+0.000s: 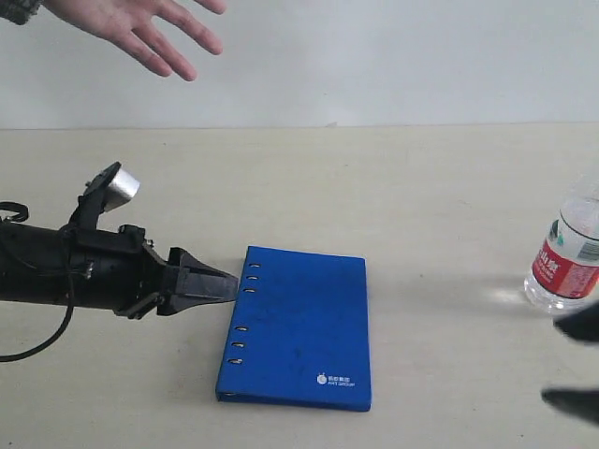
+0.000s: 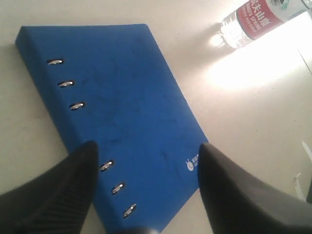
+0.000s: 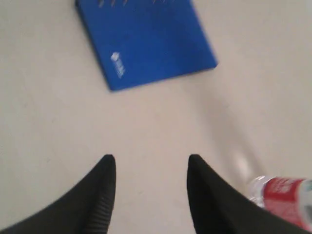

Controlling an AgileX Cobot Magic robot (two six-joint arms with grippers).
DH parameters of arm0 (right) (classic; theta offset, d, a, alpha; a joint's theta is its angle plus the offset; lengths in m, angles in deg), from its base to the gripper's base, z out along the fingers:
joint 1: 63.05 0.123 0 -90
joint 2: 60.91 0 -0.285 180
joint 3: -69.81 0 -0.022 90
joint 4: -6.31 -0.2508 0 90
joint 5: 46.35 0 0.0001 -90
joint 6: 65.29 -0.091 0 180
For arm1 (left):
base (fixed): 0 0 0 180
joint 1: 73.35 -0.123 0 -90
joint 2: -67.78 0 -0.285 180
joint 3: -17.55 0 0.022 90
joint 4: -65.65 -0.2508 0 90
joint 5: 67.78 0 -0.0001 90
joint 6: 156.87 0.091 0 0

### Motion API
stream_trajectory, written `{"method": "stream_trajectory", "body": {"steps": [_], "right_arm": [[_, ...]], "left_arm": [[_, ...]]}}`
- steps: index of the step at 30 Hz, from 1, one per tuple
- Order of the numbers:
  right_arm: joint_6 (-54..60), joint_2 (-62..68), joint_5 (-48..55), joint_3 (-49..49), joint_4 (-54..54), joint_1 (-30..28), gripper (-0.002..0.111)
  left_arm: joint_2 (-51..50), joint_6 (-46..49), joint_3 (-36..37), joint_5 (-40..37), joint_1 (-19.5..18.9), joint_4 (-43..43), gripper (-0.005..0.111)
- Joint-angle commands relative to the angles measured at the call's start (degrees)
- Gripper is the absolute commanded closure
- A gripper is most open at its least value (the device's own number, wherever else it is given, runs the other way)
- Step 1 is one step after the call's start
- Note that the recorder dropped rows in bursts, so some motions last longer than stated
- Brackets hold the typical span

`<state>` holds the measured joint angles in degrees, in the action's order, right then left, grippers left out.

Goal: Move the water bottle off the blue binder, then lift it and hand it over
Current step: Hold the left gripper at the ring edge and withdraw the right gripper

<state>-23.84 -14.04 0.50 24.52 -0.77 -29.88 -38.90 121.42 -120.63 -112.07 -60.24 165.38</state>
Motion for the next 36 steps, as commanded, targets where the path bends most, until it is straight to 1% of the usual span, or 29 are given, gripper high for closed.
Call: {"method": "stream_trajectory", "body": {"steps": [1, 2, 3, 4, 5, 7, 8, 10, 11, 12, 15, 18, 19, 21, 24, 25, 26, 27, 29, 30, 32, 36], "right_arm": [[-10.3, -3.1, -15.3, -13.7, -9.3, 0.1, 0.067], [-10.9, -3.2, -22.7, -16.2, -12.9, 0.1, 0.067], [-9.4, -3.2, -33.4, -18.7, -18.8, 0.1, 0.067], [-9.4, -3.1, -39.9, -19.8, -22.8, 0.1, 0.067], [-9.6, -3.0, -46.8, -20.6, -26.1, 0.1, 0.069], [-15.4, -2.3, -56.6, -22.1, -37.1, 0.1, 0.08], [-18.8, -2.3, -58.1, -22.8, -43.7, 0.1, 0.084], [-26.4, -2.3, -57.8, -24.6, -52.5, 0.1, 0.09], [-29.0, -2.3, -56.9, -25.6, -53.9, 0.1, 0.091], [-31.7, -2.3, -55.3, -27.2, -54.1, 0.1, 0.091], [-33.4, -2.3, -52.1, -30.7, -54.1, 0.1, 0.091], [-33.5, -2.3, -45.8, -31.9, -54.1, 0.1, 0.091], [-32.9, -2.3, -44.3, -31.9, -53.5, 0.1, 0.091], [-28.1, -2.3, -42.6, -31.9, -51.6, 0.1, 0.091], [-18.6, -2.3, -46.3, -31.9, -51.4, 0.1, 0.089], [-18.6, -2.3, -48.3, -31.9, -51.6, 0.1, 0.085], [-19.1, -2.3, -49.7, -31.9, -51.6, 0.1, 0.078], [-19.7, -2.3, -50.0, -31.9, -51.6, 0.1, 0.071], [-21.9, -2.3, -49.6, -31.9, -51.6, 0.1, 0.053], [-22.7, -1.9, -49.2, -31.9, -51.6, 0.1, 0.048], [-24.3, -0.8, -49.2, -31.8, -51.6, 0.1, 0.048], [-24.6, 5.9, -50.7, -26.4, -51.6, 0.1, 0.062]], "left_arm": [[0.6, 0.6, -0.2, -0.5, 0.2, 0.2, 0.051], [0.6, 0.6, -0.2, -0.5, 0.2, 0.2, 0.051], [0.6, 0.6, -0.2, -0.5, 0.2, 0.2, 0.051], [0.6, 0.6, -0.2, -0.5, 0.2, 0.2, 0.051], [0.6, 0.6, -0.2, -0.5, 0.2, 0.2, 0.051], [0.6, 0.4, -0.2, -0.5, 0.2, 0.2, 0.051], [0.6, 0.4, -0.2, -0.5, 0.2, 0.2, 0.051], [0.6, 0.4, -0.2, -0.5, 0.2, 0.2, 0.051], [0.6, 0.4, -0.2, -0.5, 0.2, 0.2, 0.051], [0.6, 0.4, -0.2, -0.5, 0.2, 0.2, 0.051], [0.6, 0.4, -0.2, -0.5, 0.2, 0.2, 0.051], [0.6, 0.4, -0.2, -0.5, 0.2, 0.2, 0.051], [0.6, 0.4, -0.2, -0.5, 0.2, 0.2, 0.051], [0.6, 0.4, -0.2, -0.5, 0.2, 0.2, 0.051], [0.6, 0.4, -0.2, -0.5, 0.2, 0.2, 0.051], [0.6, 0.4, -0.2, -0.5, 0.2, 0.2, 0.051], [0.6, 0.4, -0.2, -0.5, 0.2, 0.2, 0.051], [0.6, 0.4, -0.2, -0.5, 0.2, 0.2, 0.051], [0.6, 0.4, -0.2, -0.5, 0.2, 0.2, 0.051], [0.6, 0.4, -0.2, -0.5, 0.2, 0.2, 0.051], [0.6, 0.5, -0.2, -0.5, 0.2, 0.2, 0.051], [0.6, 0.5, -0.2, -0.5, 0.2, 0.2, 0.051]]}}
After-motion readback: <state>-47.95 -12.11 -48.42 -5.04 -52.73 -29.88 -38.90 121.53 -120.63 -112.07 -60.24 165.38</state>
